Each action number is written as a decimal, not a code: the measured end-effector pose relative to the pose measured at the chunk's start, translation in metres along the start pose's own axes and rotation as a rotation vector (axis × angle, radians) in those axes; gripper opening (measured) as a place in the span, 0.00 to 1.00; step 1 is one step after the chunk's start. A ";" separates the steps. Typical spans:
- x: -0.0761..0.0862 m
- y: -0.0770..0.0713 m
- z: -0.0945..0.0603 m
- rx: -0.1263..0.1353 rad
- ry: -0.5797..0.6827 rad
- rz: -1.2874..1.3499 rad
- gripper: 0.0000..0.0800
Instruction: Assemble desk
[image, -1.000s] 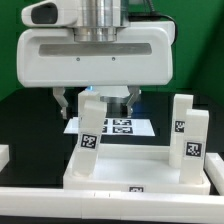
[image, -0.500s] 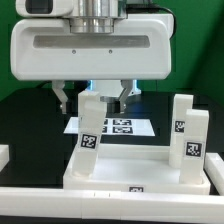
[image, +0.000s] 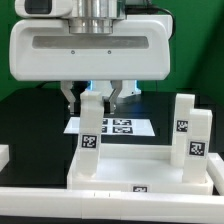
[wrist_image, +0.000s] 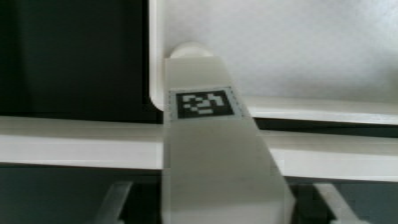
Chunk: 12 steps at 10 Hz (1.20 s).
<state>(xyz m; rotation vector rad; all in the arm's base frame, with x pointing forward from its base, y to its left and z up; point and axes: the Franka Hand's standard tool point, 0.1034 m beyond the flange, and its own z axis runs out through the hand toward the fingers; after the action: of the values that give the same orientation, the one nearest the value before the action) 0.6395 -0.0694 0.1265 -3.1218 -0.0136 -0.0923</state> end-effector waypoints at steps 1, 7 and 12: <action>0.000 0.000 0.000 0.000 0.000 0.009 0.37; 0.000 0.007 0.000 0.026 0.030 0.508 0.37; 0.002 -0.005 0.001 0.038 0.022 0.920 0.37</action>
Offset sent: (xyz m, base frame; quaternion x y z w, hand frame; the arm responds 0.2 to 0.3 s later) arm -0.0114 -0.0046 -0.0010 0.0115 0.0198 0.2687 0.9630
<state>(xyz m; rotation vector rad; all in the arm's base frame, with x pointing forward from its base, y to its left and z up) 0.6411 -0.0646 0.1259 -2.7482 1.3464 -0.1006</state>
